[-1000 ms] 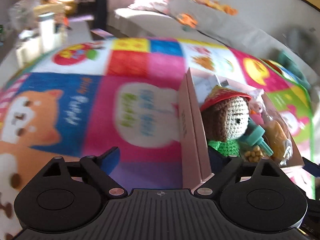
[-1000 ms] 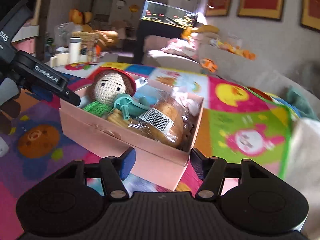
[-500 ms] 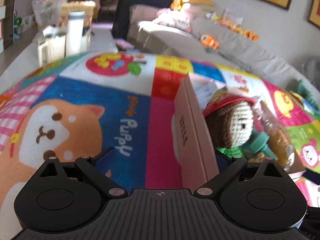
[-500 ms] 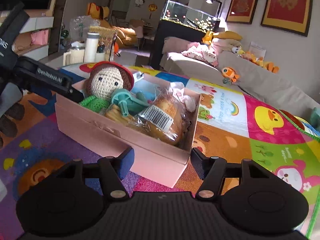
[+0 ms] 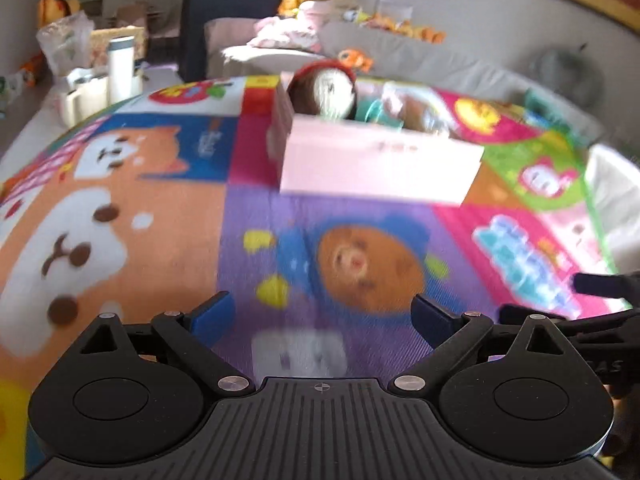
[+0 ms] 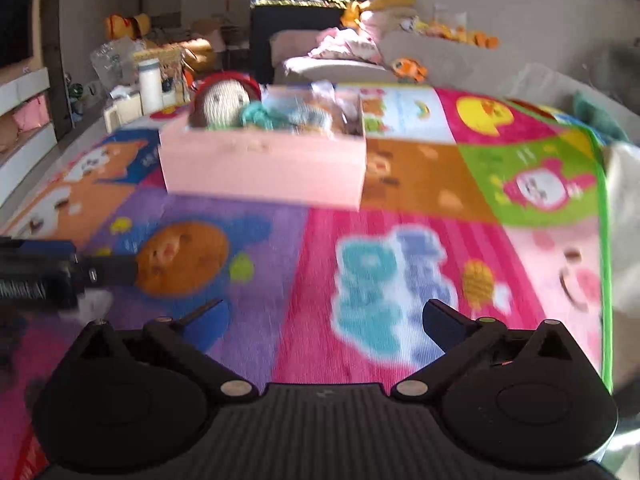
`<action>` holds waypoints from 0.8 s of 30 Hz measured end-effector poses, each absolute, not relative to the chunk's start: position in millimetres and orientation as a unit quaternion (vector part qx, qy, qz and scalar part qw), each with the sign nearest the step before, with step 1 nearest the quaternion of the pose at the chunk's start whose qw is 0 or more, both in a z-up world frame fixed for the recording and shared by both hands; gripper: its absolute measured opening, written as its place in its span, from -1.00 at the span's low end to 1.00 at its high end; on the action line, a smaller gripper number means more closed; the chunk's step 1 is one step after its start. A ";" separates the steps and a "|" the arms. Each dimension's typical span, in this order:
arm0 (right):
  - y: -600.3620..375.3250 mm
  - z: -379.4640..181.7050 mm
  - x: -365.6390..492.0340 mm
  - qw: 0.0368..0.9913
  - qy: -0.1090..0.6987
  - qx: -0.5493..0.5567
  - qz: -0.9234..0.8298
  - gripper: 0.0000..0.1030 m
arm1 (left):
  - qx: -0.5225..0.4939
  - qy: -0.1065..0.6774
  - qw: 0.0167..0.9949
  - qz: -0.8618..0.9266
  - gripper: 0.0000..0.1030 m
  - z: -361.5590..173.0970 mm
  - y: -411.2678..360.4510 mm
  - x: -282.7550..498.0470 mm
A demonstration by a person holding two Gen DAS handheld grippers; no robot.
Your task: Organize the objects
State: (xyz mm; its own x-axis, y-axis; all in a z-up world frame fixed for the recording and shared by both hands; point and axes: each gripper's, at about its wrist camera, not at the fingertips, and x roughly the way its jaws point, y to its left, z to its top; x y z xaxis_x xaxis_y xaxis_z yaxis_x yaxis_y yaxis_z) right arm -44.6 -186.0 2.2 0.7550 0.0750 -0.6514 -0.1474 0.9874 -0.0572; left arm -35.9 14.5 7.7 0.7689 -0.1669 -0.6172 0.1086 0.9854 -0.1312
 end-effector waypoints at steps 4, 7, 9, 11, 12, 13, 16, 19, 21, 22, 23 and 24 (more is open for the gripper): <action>-191.0 -9.7 -44.9 0.928 0.367 -0.046 0.043 1.00 | 0.025 0.335 0.941 -0.038 0.94 1.6 -7.3 -32.6; -192.3 -11.1 -39.5 0.930 0.362 -0.049 0.038 1.00 | 0.011 0.335 0.942 -0.025 0.95 1.6 -4.7 -22.9; -193.7 -13.1 -34.3 0.930 0.365 -0.041 0.034 1.00 | 0.010 0.335 0.942 -0.016 0.95 1.4 -3.3 -19.9; -195.9 -14.8 -25.8 0.929 0.369 -0.016 0.033 1.00 | 0.011 0.335 0.942 -0.013 0.96 0.5 -3.6 -18.5; -197.1 -17.1 -24.0 0.934 0.356 -0.008 0.032 1.00 | 0.010 0.335 0.942 -0.013 0.96 0.1 -4.6 -20.0; -196.1 -19.0 -21.3 0.936 0.352 -0.011 0.027 1.00 | 0.010 0.335 0.942 -0.013 0.96 -0.3 -5.2 -19.9; -196.0 -20.8 -19.2 0.940 0.340 -0.012 0.033 1.00 | 0.010 0.335 0.942 -0.013 0.96 -0.5 -4.6 -19.6; -196.2 -20.3 -18.8 0.940 0.340 -0.010 0.034 1.00 | 0.009 0.335 0.942 -0.011 0.96 -0.6 -4.3 -18.8; -196.2 -19.8 -17.8 0.940 0.340 -0.010 0.034 1.00 | 0.008 0.336 0.942 -0.009 0.96 -0.4 -4.4 -17.9; -195.8 -19.9 -17.1 0.940 0.341 -0.010 0.034 1.00 | 0.007 0.336 0.942 -0.008 0.97 -0.3 -4.5 -17.3; -196.0 -20.3 -16.7 0.939 0.341 -0.011 0.035 1.00 | 0.006 0.336 0.942 -0.006 0.97 -0.4 -4.8 -16.5; -196.5 -20.3 -16.1 0.939 0.341 -0.010 0.036 1.00 | 0.006 0.336 0.942 -0.003 0.97 -0.4 -5.2 -15.4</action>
State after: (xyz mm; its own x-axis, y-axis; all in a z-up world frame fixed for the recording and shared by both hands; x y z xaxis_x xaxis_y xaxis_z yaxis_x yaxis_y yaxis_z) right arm -16.1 -196.5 -20.3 0.7652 0.0616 -0.6409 -0.0755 0.9971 0.0058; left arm -15.4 -5.2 -0.4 0.7739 -0.0021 -0.6333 0.0096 0.9999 0.0085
